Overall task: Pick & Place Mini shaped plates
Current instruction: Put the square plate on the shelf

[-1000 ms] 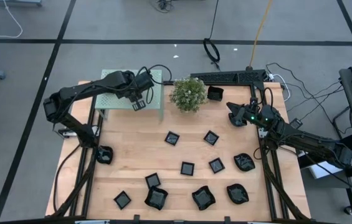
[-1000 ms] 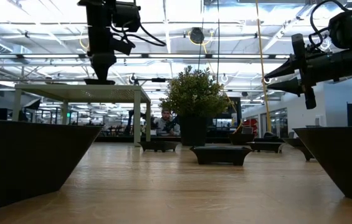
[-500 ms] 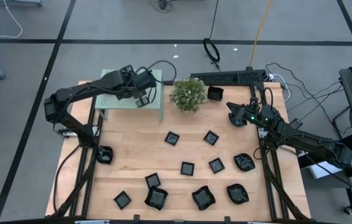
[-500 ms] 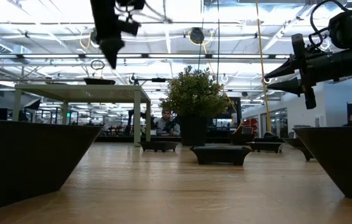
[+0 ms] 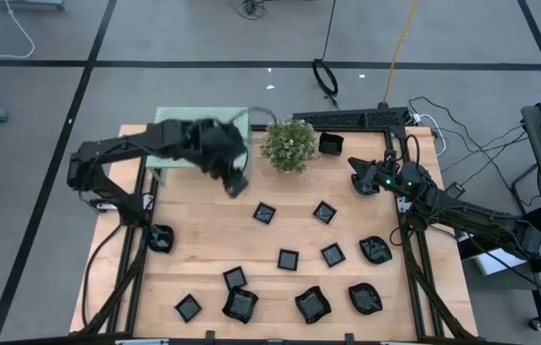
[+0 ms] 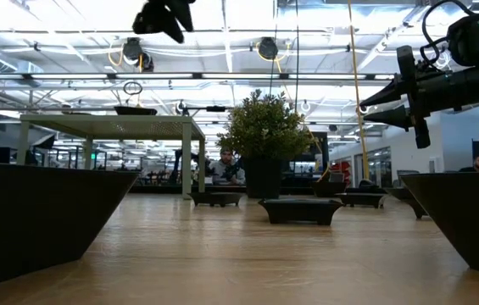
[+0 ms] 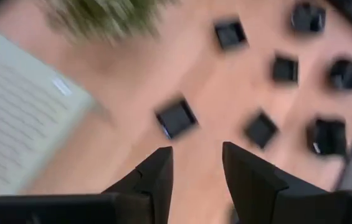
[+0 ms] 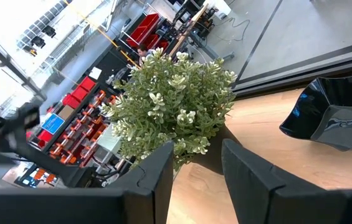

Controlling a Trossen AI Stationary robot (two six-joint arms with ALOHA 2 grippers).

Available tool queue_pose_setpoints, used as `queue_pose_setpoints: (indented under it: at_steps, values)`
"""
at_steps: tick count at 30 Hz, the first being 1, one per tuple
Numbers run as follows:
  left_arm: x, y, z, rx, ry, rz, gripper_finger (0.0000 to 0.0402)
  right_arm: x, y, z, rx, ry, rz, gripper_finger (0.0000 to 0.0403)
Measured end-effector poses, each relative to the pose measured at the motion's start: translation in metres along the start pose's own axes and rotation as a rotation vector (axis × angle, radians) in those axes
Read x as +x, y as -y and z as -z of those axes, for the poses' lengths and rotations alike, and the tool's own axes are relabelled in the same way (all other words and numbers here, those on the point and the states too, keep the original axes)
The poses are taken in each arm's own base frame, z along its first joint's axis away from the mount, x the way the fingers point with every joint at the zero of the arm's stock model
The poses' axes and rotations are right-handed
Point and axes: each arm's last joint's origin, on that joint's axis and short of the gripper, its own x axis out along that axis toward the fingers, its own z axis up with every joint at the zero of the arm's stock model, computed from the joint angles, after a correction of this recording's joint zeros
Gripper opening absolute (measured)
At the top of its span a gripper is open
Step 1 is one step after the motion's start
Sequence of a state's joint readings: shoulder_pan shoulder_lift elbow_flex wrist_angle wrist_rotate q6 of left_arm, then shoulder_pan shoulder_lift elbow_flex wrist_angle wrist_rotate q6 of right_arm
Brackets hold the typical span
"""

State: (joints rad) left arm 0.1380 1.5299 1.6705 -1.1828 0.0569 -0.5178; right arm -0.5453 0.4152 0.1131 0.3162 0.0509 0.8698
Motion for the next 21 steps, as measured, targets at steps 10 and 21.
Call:
queue_pose_setpoints:
  at_steps: [10,21]
  values:
    - [0.034,0.041,0.074,0.009,-0.296,-0.083,0.014,0.0,0.0,0.0,0.0,0.0,0.0,0.0123]
    - [0.078,0.048,0.147,-0.211,-0.386,-0.298,0.0141,0.0,0.0,0.0,0.0,0.0,0.0,0.0123]
